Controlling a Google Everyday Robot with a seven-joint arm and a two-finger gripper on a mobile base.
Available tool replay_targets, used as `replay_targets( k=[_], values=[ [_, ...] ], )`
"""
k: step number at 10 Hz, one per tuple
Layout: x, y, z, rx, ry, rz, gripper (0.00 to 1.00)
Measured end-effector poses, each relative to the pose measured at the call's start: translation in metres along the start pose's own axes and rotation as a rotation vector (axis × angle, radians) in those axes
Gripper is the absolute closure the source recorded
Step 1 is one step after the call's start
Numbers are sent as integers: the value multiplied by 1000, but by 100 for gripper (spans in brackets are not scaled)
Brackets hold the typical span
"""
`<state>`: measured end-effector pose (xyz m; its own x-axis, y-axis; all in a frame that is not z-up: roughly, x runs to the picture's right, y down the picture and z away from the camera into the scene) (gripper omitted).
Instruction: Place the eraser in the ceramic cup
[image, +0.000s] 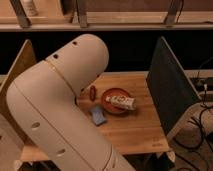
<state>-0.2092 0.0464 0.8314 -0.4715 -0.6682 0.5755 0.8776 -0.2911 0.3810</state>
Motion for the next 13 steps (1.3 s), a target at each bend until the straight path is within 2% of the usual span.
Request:
replay_targets(
  k=[2,3,4,5,7,13],
  values=[
    [8,-2,-24,-28,41,-39,100],
    [20,3,-38,-59,78,-68,100],
    [39,12,-55,-106,129,-106,100],
    [42,17,-59,-121,138,-112,100],
    [46,20,-61,-125,143,-117,100],
    [48,17,-62,-124,147,-122,100]
  ],
)
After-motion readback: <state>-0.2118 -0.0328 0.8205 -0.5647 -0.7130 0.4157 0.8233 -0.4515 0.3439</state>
